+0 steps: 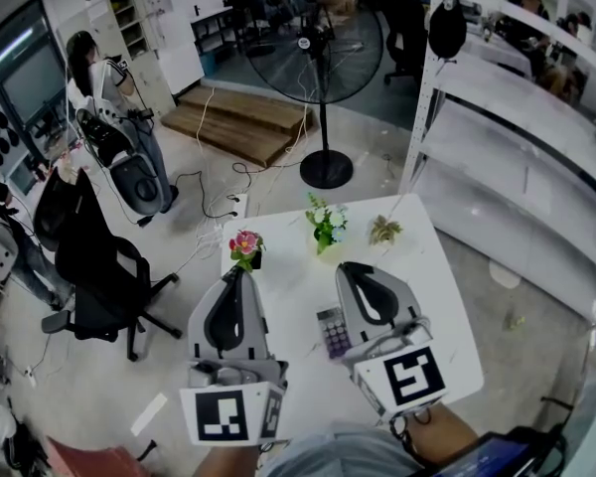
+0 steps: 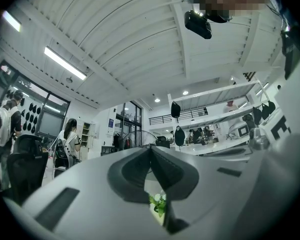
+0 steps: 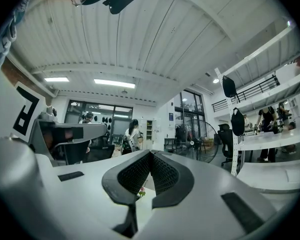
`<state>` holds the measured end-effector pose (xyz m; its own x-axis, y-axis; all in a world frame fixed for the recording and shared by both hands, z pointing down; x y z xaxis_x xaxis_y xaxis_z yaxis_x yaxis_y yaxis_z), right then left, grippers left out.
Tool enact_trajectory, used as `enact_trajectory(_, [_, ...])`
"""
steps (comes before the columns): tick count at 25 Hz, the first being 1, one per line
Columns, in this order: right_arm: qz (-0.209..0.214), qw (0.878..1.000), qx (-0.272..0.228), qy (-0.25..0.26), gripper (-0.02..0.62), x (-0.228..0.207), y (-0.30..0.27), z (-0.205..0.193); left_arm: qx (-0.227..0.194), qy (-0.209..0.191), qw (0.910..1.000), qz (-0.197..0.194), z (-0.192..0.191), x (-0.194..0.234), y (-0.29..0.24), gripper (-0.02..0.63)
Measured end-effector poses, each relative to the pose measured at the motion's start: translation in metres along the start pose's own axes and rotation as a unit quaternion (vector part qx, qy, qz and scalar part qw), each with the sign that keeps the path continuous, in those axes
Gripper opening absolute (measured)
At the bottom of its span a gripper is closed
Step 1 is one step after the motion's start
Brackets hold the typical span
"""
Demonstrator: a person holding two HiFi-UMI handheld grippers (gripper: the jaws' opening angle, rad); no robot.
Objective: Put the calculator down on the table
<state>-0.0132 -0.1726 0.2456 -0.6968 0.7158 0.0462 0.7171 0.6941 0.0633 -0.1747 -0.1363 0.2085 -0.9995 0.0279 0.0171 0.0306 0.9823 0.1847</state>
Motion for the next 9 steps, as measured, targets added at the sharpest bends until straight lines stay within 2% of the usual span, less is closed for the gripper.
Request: enact_trajectory(9, [-0.007,1.0,0.001,-0.004,0.012,-0.0064,0.002,-0.0049,0.003,-0.001,1.0,-0.001,-0.0058,-0.0046,-0.003,0.008])
Point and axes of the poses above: the fingertips, and each gripper's own axes: y backward along the fingers, x to its left, z out of its top, the point moved 6 cm from there along y, backward along the fingers, and after that the axes turned 11 degrees about z, right-handed, at the moved point
